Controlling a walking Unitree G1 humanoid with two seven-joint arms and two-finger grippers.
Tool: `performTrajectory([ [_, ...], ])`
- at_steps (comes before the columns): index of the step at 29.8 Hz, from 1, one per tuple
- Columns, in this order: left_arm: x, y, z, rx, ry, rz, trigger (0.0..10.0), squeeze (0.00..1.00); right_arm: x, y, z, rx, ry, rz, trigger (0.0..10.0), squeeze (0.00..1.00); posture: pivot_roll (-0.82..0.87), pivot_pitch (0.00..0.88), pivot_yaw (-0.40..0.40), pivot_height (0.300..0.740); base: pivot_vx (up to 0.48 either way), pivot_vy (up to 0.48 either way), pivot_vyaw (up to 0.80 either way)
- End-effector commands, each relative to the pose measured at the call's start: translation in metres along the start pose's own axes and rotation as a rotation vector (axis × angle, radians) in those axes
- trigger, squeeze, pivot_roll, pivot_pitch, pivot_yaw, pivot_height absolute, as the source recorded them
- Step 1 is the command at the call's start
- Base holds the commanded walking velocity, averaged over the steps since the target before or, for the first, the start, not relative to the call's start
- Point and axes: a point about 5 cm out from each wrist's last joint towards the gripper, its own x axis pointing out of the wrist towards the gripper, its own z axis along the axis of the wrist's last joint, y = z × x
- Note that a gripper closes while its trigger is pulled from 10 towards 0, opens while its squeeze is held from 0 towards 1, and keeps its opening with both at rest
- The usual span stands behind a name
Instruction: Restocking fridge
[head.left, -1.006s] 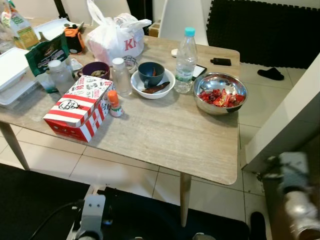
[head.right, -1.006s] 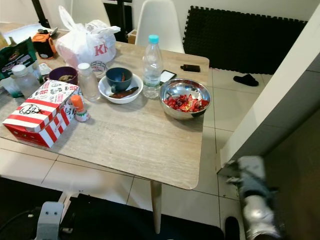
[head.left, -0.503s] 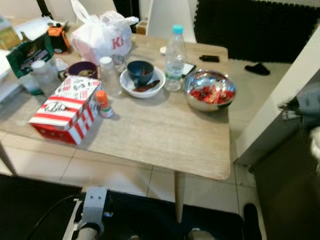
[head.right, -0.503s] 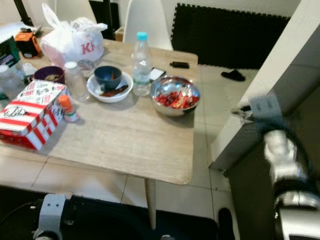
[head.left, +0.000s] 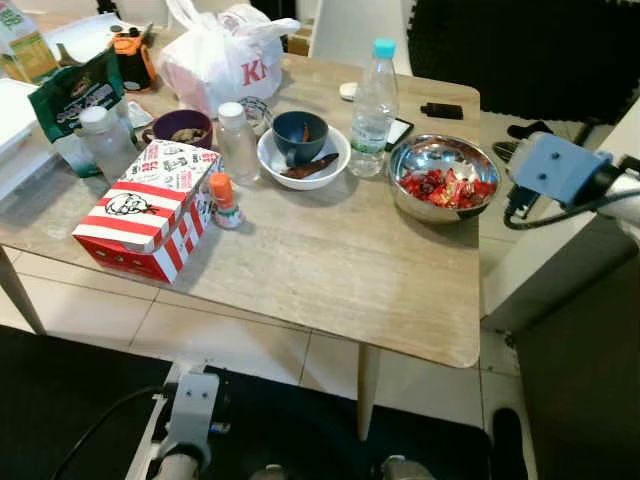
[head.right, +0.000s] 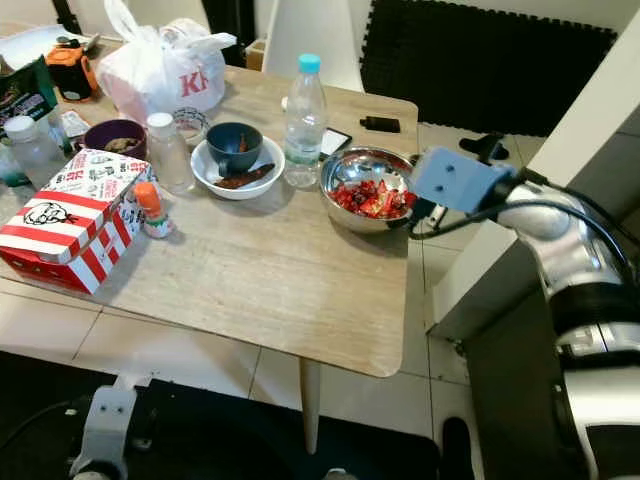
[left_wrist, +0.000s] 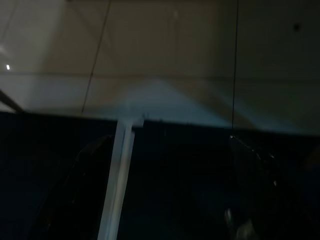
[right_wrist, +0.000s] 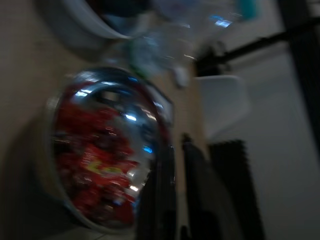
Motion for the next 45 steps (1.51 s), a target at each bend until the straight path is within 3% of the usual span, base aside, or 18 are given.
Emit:
performTrajectory([
  [1,-0.007,-0.001,-0.010,0.003,0.042,0.004,10.0,0.00,0.001,0.013,-0.010,0.007,0.051,0.106,10.0,1.00,0.02,0.131,-0.087,0.740,0.000,0.000,0.00],
  [5,-0.012,0.000,-0.012,0.004,0.046,0.011,10.0,0.00,0.007,0.022,-0.013,0.102,0.077,0.210,10.0,1.00,0.03,0.136,-0.091,0.740,0.000,0.000,0.00],
  [10,-0.013,-0.001,-0.011,0.003,0.045,0.012,10.0,0.00,0.012,0.023,-0.013,0.131,0.108,0.239,10.0,1.00,0.04,0.137,-0.093,0.740,0.000,0.000,0.00],
  [11,-0.014,-0.002,-0.010,0.003,0.044,0.013,10.0,0.00,0.016,0.022,-0.014,0.123,0.139,0.233,10.0,0.27,0.05,0.137,-0.096,0.740,0.000,0.000,0.00],
  [12,-0.014,-0.002,-0.010,0.003,0.044,0.013,10.0,0.00,0.016,0.022,-0.014,0.123,0.139,0.233,10.0,0.27,0.05,0.137,-0.096,0.740,0.000,0.000,0.00],
  [13,-0.014,-0.002,-0.009,0.002,0.043,0.013,10.0,0.00,0.019,0.021,-0.012,0.138,0.147,0.222,10.0,0.00,0.05,0.137,-0.095,0.740,0.000,0.000,0.00],
  [18,-0.015,-0.003,-0.008,0.002,0.041,0.014,10.0,0.00,0.024,0.022,-0.010,0.174,0.159,0.247,10.0,0.00,0.06,0.140,-0.097,0.740,0.000,0.000,0.00],
  [20,-0.016,-0.004,-0.007,0.002,0.039,0.013,10.0,0.00,0.024,0.030,-0.010,0.189,0.165,0.362,10.0,0.00,0.06,0.143,-0.099,0.740,0.000,0.000,0.00],
  [21,-0.016,-0.004,-0.007,0.002,0.039,0.013,10.0,0.00,0.024,0.030,-0.010,0.189,0.165,0.362,10.0,0.00,0.06,0.143,-0.099,0.740,0.000,0.000,0.00],
  [29,-0.019,-0.007,-0.004,-0.002,0.038,0.011,10.0,0.00,0.026,0.040,-0.016,0.122,0.263,0.433,10.0,0.00,0.07,0.149,-0.105,0.740,0.000,0.000,0.00],
  [31,-0.019,-0.008,-0.004,-0.003,0.038,0.012,10.0,0.00,0.026,0.038,-0.015,0.131,0.260,0.415,10.0,0.00,0.07,0.150,-0.105,0.740,0.000,0.000,0.00],
  [36,-0.022,-0.011,-0.004,-0.005,0.046,0.008,10.0,0.00,0.027,0.010,-0.003,0.124,0.215,0.265,10.0,0.00,0.05,0.150,-0.105,0.740,0.000,0.000,0.00],
  [42,-0.018,-0.014,0.000,-0.007,0.042,-0.003,10.0,0.00,0.021,-0.012,0.007,0.075,0.175,0.242,10.0,0.00,0.04,0.145,-0.104,0.740,0.000,0.000,0.00],
  [45,-0.018,-0.015,0.000,-0.007,0.041,-0.005,10.0,0.00,0.019,-0.014,0.008,0.071,0.165,0.258,10.0,0.00,0.04,0.145,-0.104,0.740,0.000,0.000,0.00],
])
